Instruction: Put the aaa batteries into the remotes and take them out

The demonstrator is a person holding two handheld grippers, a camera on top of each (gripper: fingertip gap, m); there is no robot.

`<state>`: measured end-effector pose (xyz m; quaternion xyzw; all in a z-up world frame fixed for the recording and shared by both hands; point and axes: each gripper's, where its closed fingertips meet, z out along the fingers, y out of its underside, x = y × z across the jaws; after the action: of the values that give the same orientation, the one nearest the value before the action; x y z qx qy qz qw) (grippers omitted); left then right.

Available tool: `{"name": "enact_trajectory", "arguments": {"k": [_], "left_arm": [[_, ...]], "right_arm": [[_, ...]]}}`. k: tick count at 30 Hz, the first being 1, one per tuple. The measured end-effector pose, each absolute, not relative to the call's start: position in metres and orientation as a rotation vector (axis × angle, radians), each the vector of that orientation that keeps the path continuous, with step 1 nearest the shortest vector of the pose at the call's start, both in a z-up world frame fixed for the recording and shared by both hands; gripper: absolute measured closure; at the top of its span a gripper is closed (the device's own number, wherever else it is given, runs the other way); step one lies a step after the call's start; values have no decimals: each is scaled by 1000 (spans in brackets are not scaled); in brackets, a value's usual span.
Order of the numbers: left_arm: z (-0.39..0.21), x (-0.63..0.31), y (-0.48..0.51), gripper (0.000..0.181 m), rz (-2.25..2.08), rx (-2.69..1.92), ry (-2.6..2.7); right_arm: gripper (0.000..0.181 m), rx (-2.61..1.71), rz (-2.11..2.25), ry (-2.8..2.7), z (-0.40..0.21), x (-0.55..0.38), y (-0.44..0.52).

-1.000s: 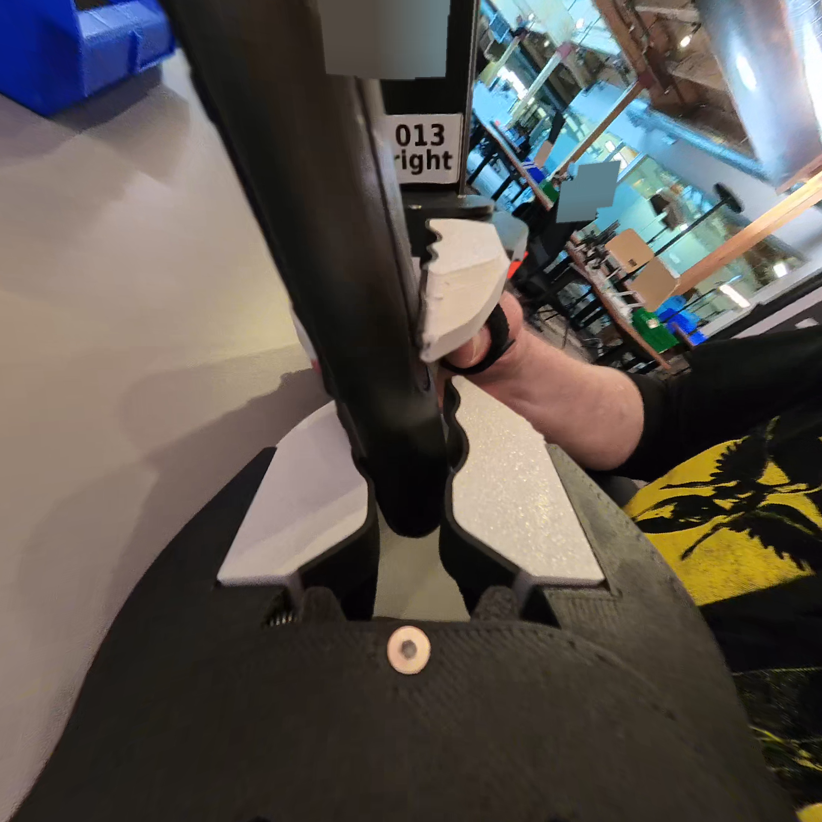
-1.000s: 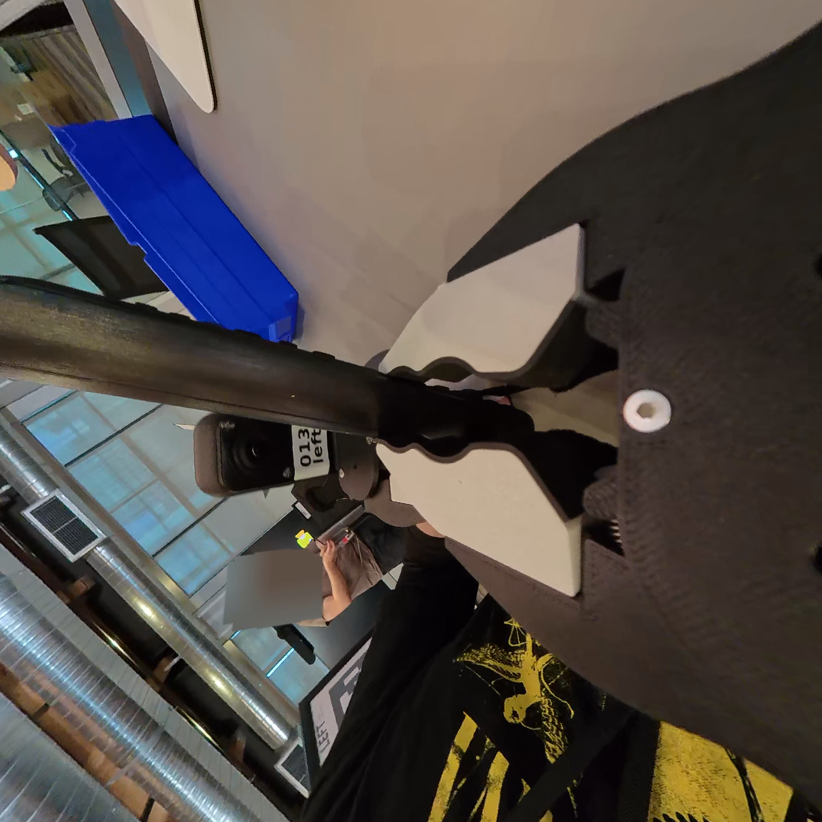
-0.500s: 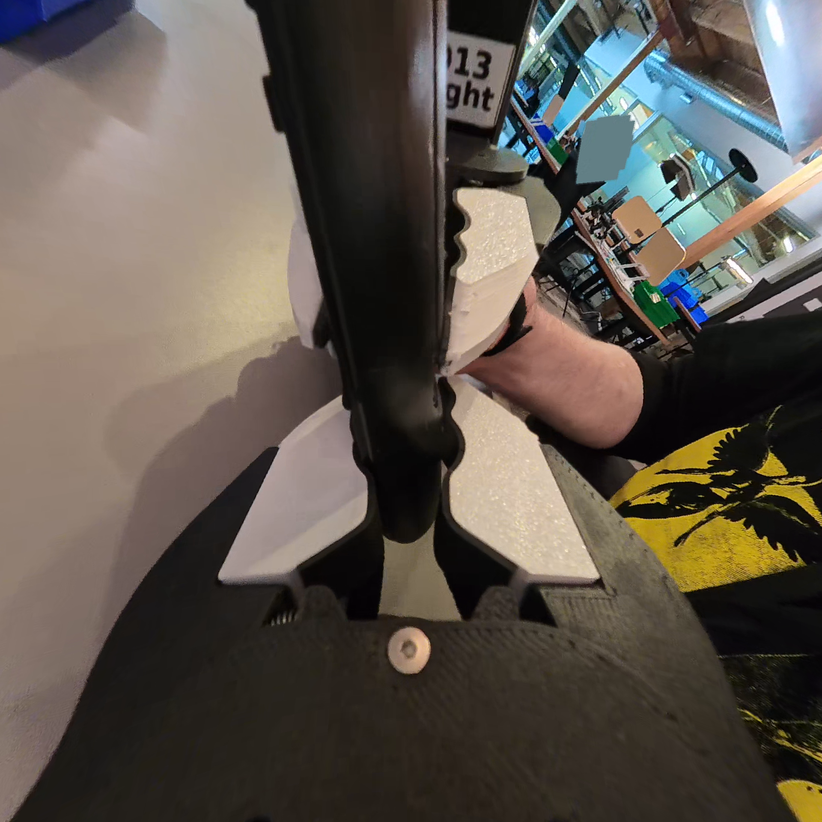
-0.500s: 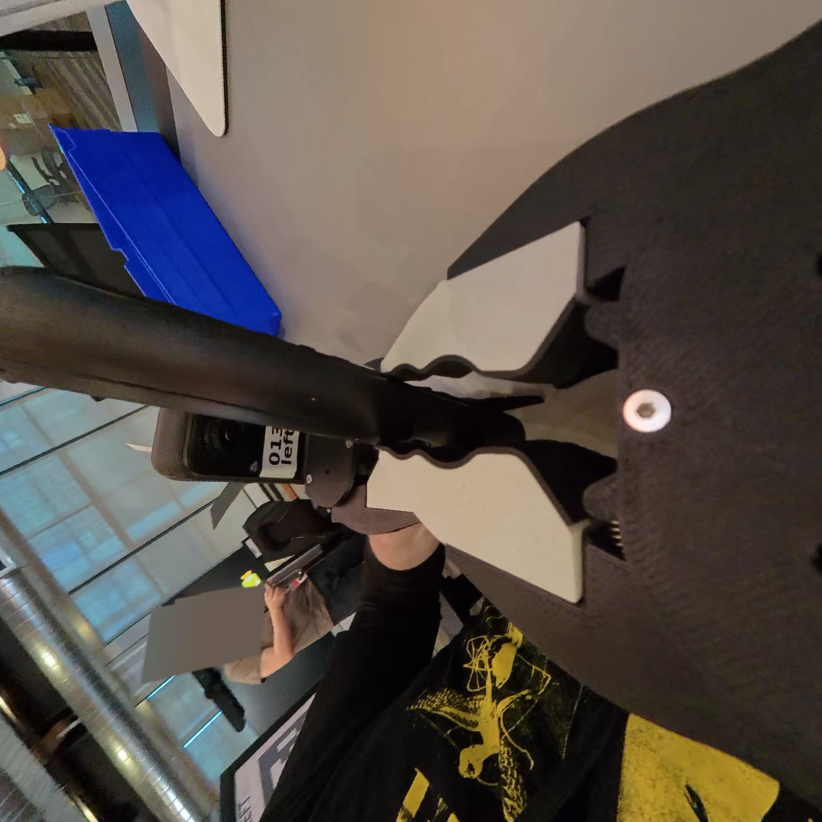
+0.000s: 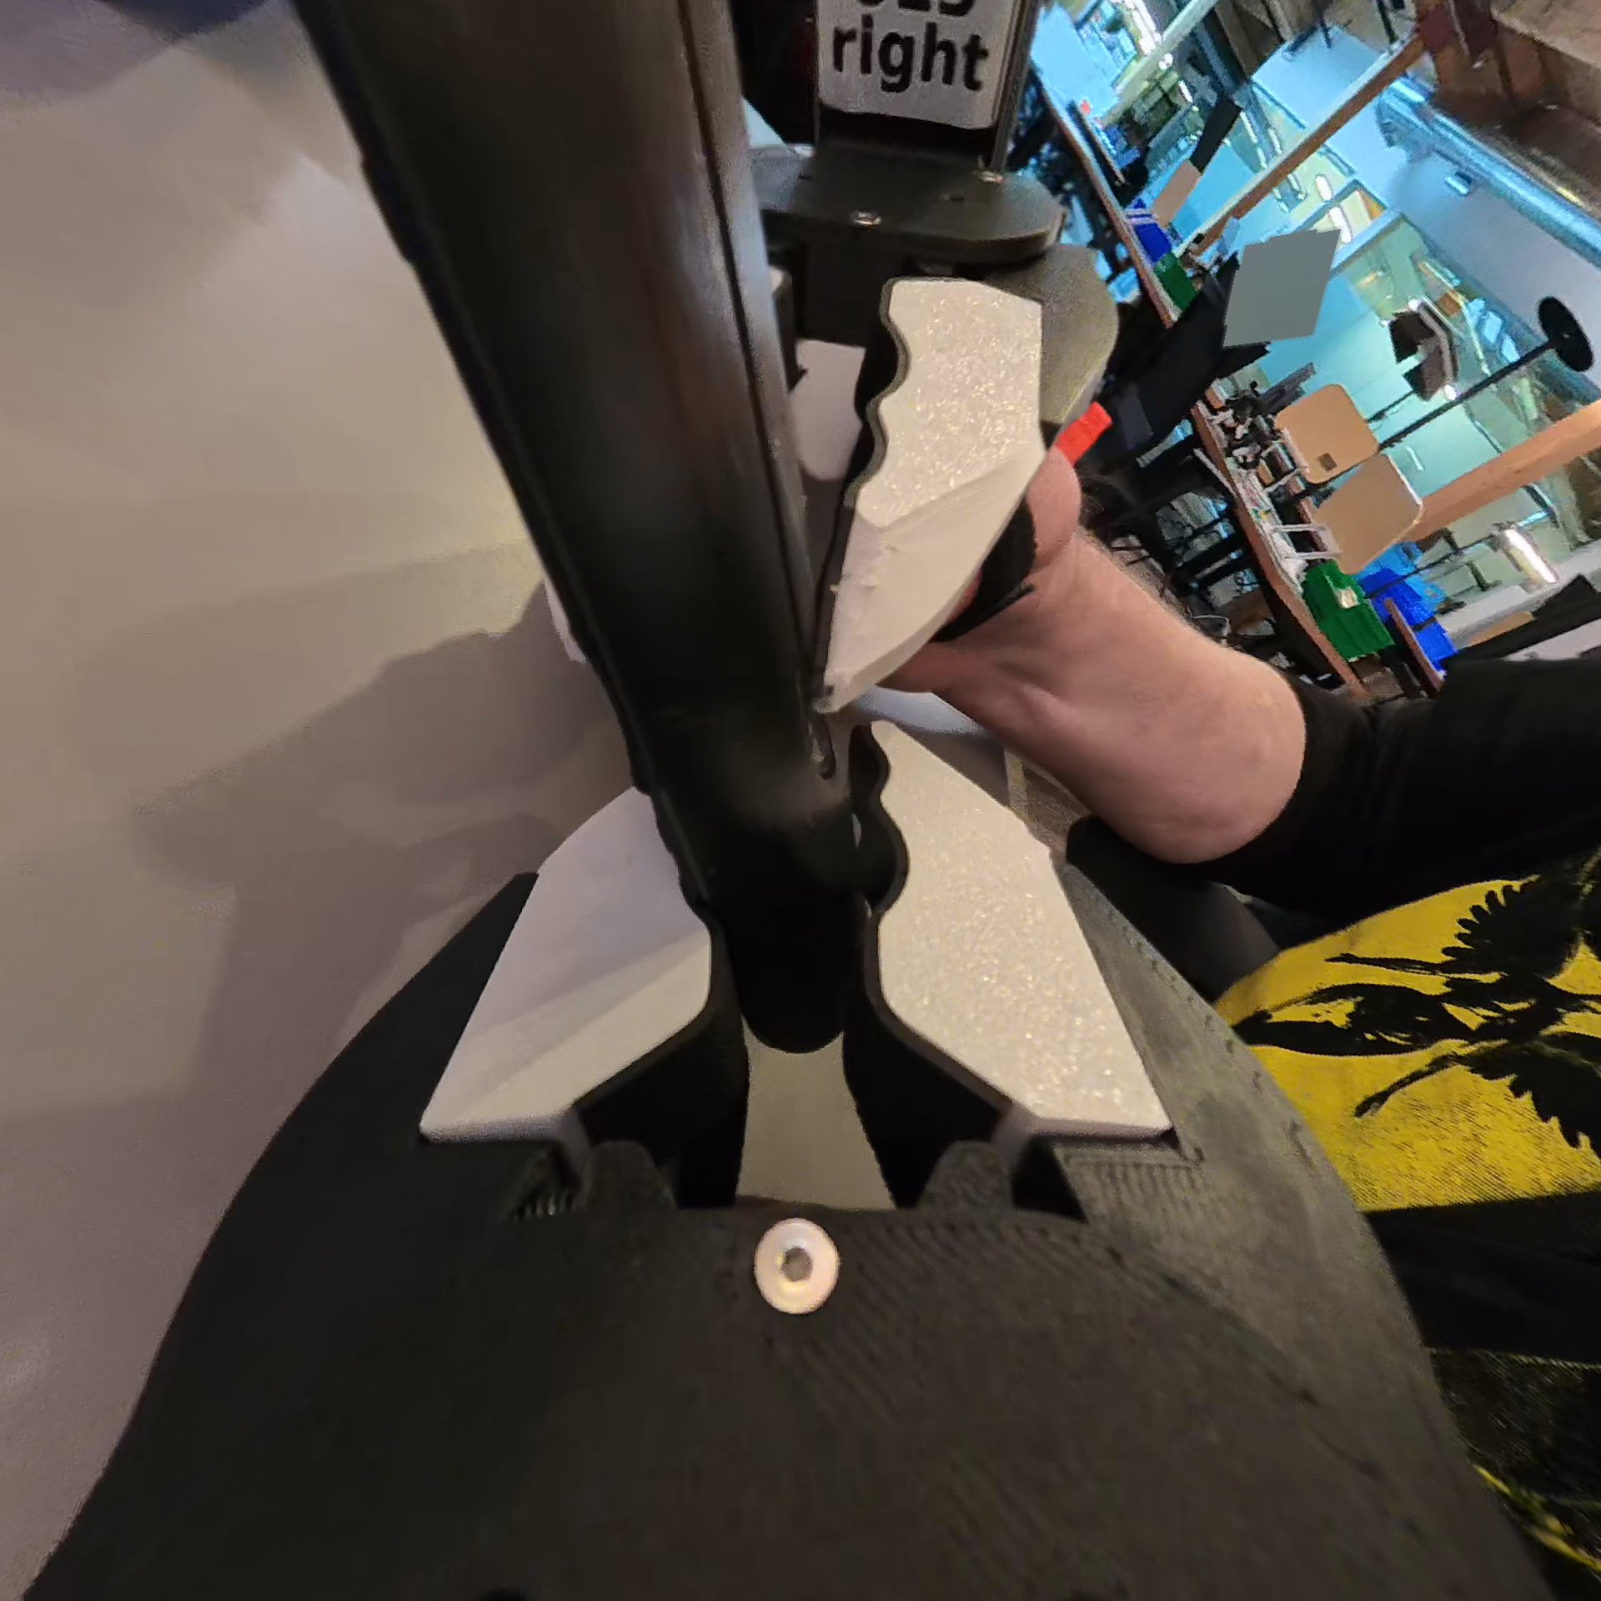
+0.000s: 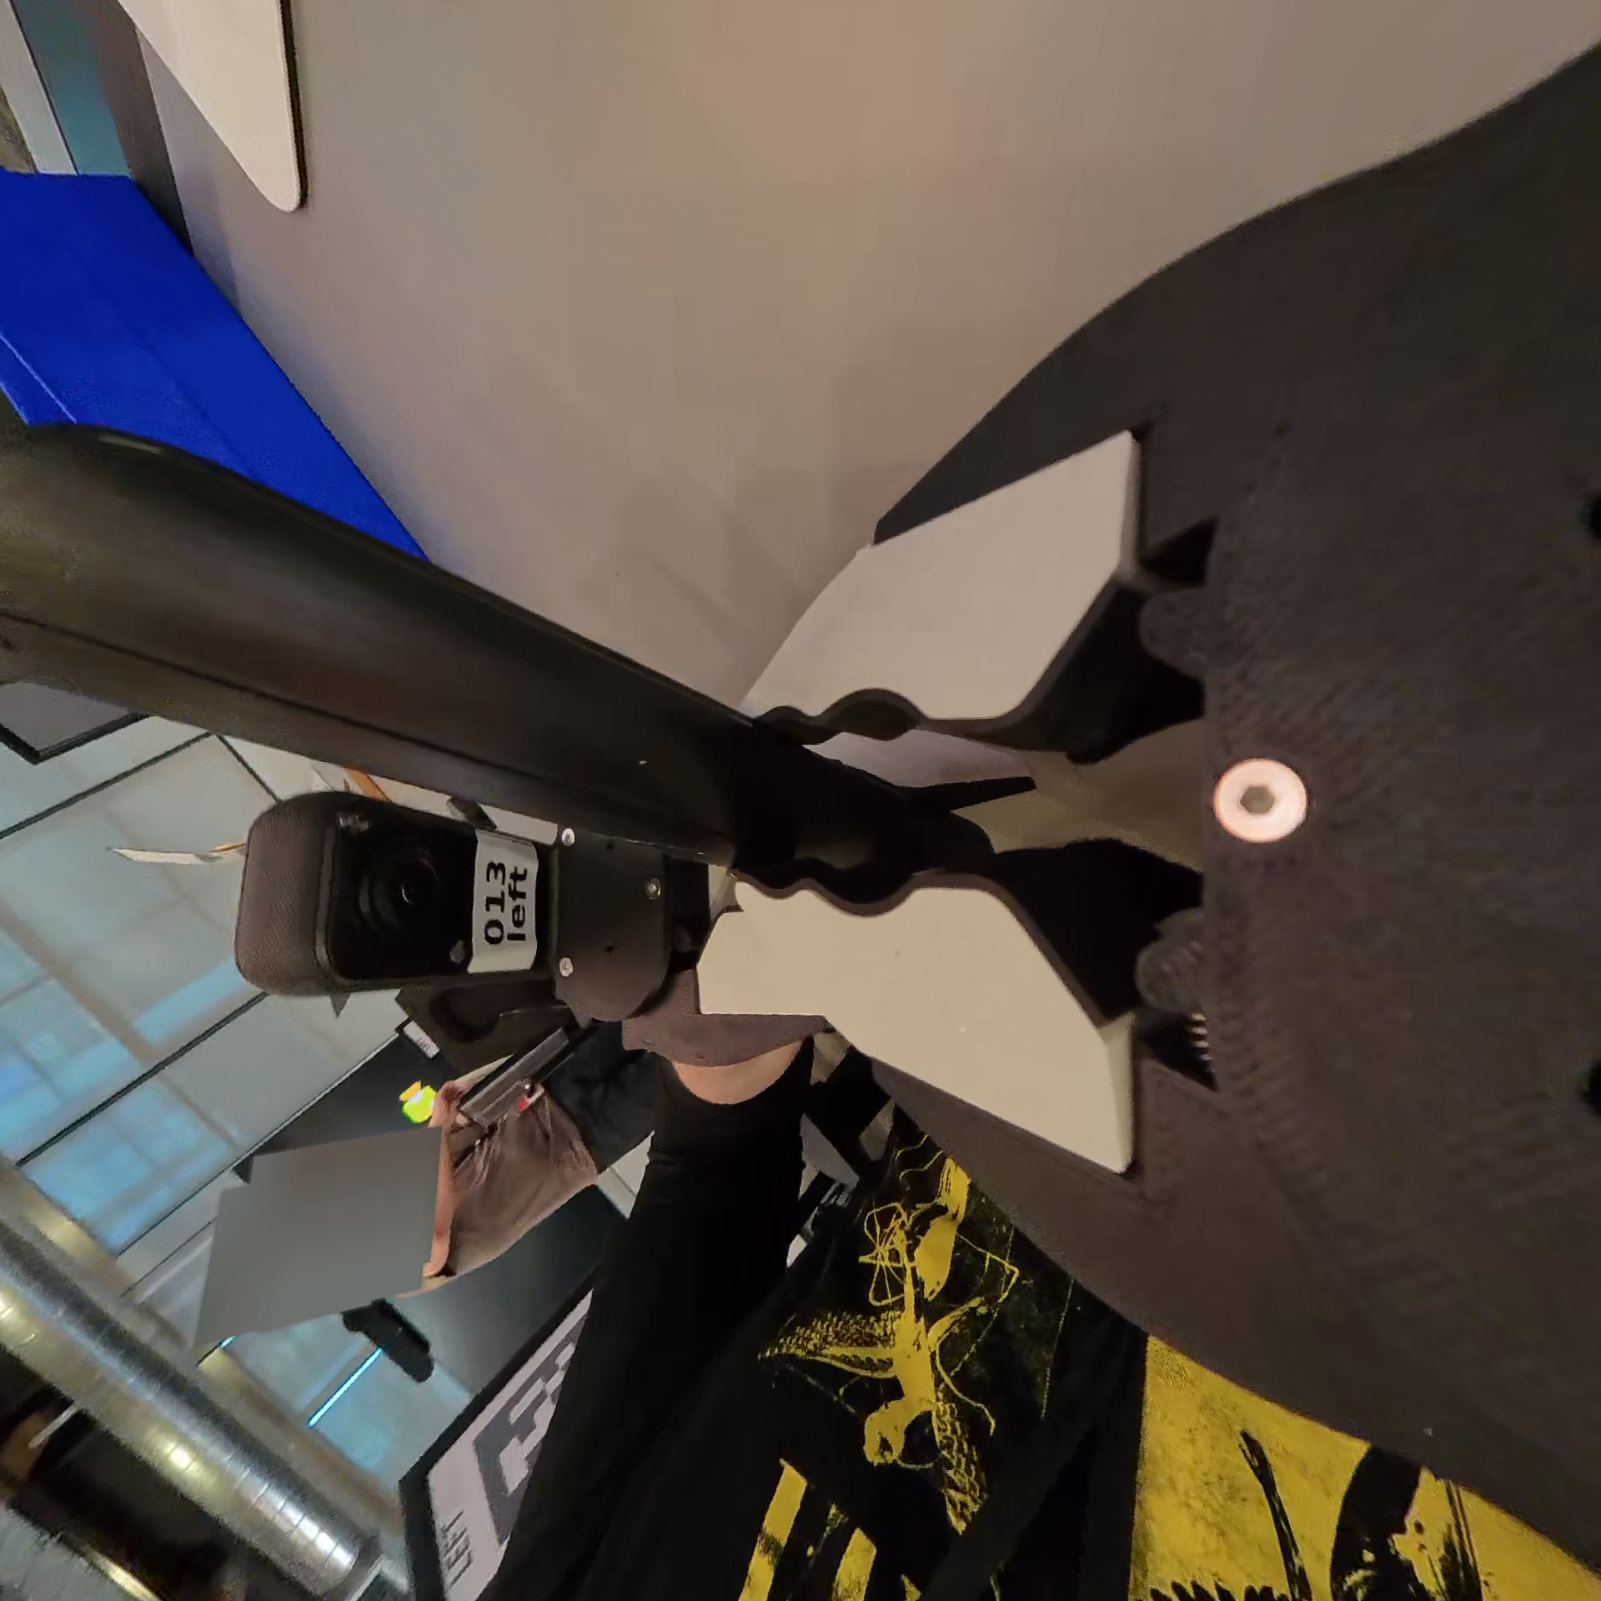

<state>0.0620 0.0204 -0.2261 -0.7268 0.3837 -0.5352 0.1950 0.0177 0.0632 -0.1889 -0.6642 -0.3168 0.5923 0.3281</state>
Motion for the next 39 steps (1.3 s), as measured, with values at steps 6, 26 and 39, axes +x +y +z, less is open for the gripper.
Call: {"name": "enact_trajectory", "arguments": {"k": [6,26,39], "left_arm": [[-226,62,25,153,-1412,-2010,1061],[-224,64,19,154,-1414,-1962,1118],[-216,61,14,142,-1552,-1929,1119]], "right_arm": [[156,-1735,1608,-776,-187,16,66],[155,-1636,1795,-670,-171,10,67],[159,-1609,1749,-605,-165,7,57]]}}
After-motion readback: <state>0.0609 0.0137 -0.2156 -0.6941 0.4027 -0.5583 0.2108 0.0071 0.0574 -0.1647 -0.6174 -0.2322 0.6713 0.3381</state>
